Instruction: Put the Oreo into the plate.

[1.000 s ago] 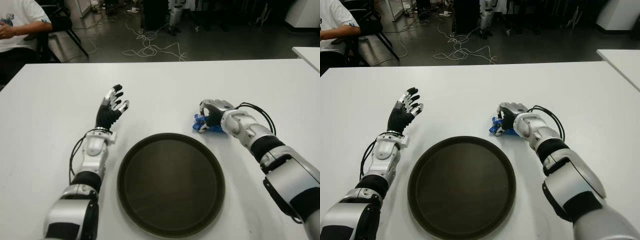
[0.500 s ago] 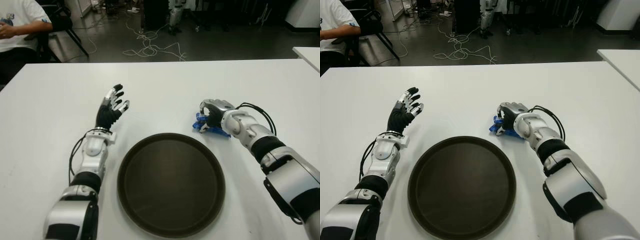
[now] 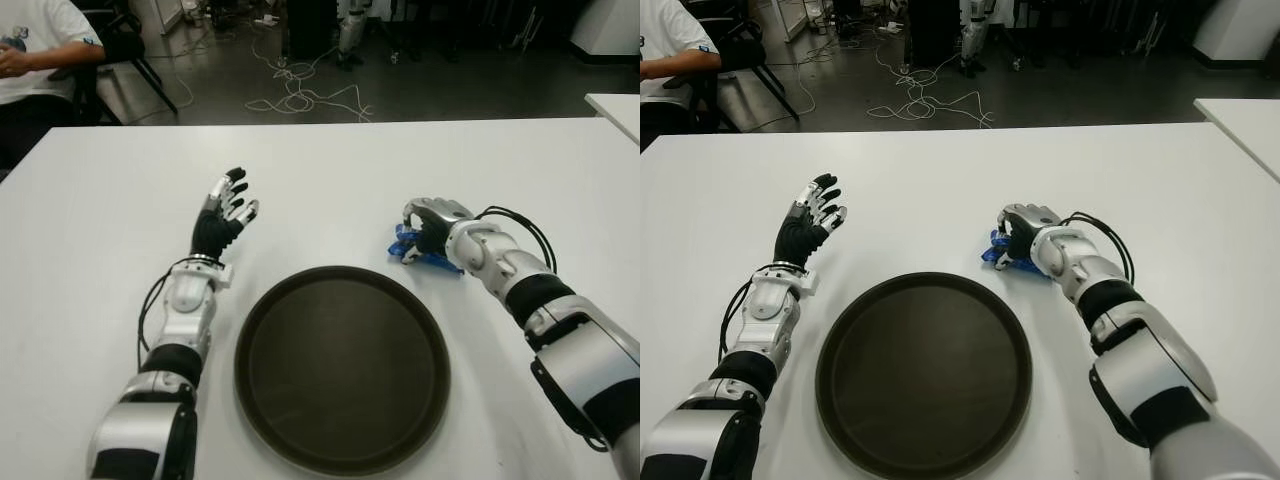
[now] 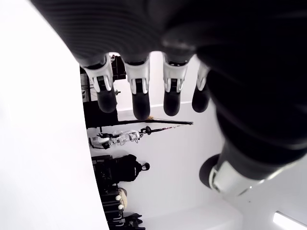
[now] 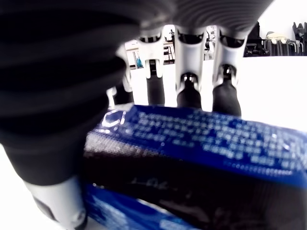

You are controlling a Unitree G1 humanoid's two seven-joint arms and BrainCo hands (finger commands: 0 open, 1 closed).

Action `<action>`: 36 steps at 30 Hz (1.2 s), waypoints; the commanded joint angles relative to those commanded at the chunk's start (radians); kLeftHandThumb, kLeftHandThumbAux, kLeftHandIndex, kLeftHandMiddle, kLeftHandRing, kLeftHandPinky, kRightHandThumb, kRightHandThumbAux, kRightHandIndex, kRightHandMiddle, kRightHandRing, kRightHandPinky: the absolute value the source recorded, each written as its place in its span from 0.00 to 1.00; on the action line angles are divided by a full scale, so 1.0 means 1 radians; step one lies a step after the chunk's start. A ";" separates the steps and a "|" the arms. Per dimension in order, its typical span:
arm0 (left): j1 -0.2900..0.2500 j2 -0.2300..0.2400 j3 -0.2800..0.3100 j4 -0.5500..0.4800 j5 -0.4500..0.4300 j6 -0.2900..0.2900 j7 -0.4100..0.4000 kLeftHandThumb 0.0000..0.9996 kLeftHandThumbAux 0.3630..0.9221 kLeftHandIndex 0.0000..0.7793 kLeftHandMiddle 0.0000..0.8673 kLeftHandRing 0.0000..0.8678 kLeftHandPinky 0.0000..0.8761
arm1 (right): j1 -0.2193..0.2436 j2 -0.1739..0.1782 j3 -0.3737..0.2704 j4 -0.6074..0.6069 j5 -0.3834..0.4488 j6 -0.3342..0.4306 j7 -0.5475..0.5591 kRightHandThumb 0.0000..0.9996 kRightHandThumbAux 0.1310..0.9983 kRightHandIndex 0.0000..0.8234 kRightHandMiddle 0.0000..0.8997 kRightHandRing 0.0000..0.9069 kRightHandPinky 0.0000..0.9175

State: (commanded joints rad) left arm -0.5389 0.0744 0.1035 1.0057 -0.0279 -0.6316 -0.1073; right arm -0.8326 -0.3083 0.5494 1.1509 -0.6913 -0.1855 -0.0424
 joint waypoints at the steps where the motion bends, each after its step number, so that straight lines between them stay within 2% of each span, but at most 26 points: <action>1: 0.000 0.000 0.000 -0.001 0.000 0.001 0.000 0.07 0.59 0.06 0.13 0.09 0.07 | 0.000 -0.001 -0.001 -0.001 0.000 -0.002 -0.003 0.04 0.92 0.63 0.78 0.78 0.75; 11: 0.003 -0.004 0.002 -0.008 -0.008 0.006 -0.009 0.07 0.63 0.06 0.12 0.09 0.07 | 0.013 -0.015 -0.021 -0.037 0.007 -0.017 -0.033 0.04 0.92 0.64 0.78 0.78 0.76; 15: 0.004 -0.004 -0.001 -0.011 -0.002 0.008 -0.003 0.07 0.64 0.06 0.13 0.09 0.07 | 0.031 -0.037 -0.045 -0.112 0.014 -0.009 -0.051 0.05 0.92 0.67 0.78 0.79 0.77; 26: -0.001 -0.003 -0.005 0.001 0.013 0.012 0.017 0.07 0.65 0.07 0.13 0.10 0.07 | 0.087 -0.050 -0.111 -0.255 0.017 0.048 -0.121 0.12 0.91 0.69 0.82 0.82 0.78; 36: -0.004 -0.008 -0.001 0.009 0.011 -0.004 0.021 0.08 0.60 0.07 0.14 0.10 0.08 | 0.132 -0.061 -0.159 -0.379 0.014 0.115 -0.138 0.09 0.92 0.73 0.83 0.82 0.78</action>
State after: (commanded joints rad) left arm -0.5425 0.0665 0.1025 1.0151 -0.0172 -0.6355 -0.0863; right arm -0.7008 -0.3690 0.3901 0.7719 -0.6775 -0.0709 -0.1801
